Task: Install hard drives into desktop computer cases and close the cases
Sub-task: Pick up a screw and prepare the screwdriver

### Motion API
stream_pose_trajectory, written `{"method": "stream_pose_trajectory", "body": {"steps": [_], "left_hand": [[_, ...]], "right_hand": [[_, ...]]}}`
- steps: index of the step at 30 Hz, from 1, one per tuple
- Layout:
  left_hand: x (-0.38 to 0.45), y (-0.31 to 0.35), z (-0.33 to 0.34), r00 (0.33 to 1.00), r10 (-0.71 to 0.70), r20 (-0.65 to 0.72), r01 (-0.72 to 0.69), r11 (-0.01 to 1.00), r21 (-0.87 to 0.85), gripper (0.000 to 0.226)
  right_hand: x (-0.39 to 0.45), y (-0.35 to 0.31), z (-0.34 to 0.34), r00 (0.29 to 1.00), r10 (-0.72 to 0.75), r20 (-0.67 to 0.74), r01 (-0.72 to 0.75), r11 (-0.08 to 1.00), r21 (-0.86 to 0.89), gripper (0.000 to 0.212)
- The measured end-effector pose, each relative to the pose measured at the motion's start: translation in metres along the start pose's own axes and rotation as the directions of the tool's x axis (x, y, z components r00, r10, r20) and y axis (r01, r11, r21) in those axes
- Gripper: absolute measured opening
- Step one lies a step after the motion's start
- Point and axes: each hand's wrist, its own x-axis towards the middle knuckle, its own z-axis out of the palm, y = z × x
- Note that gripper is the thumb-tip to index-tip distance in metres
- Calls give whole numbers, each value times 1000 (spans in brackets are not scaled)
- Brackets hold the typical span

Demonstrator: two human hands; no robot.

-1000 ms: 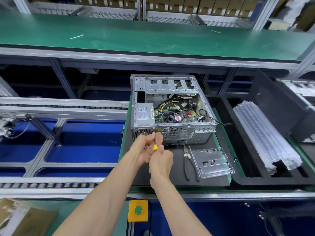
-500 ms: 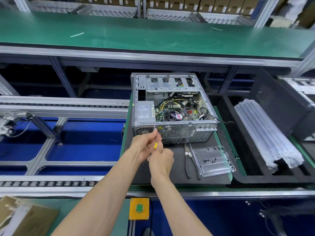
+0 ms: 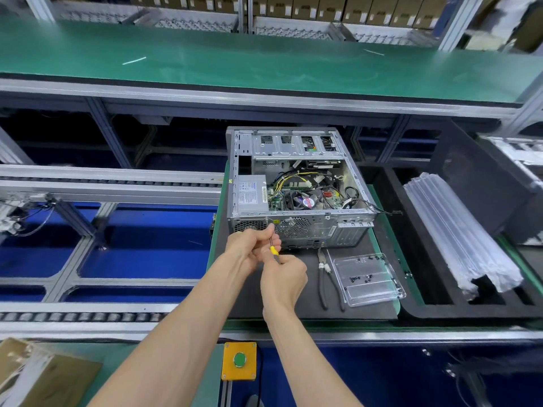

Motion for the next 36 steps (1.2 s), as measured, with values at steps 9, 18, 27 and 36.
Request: {"method": "stream_pose_trajectory", "body": {"steps": [9,18,27,36], "left_hand": [[-2,-1,-11,959,-106,263,113,994,-12,39],[1,4,-2,998,-19,53,13,994,112,12],[4,2,-9,974,-29,225,14,998,64,25],[5,7,0,997,-3,76,-3,997,74,11]], "right_hand": [[3,-7,3,903,340,263,-402,883,241,52],[-5,-1,-11,997,-28,71,31,999,-43,21],[0,-3,-5,928,264,262,-325,917,229,40],[-1,-6,-14,992,-24,122,29,999,-42,26]]}}
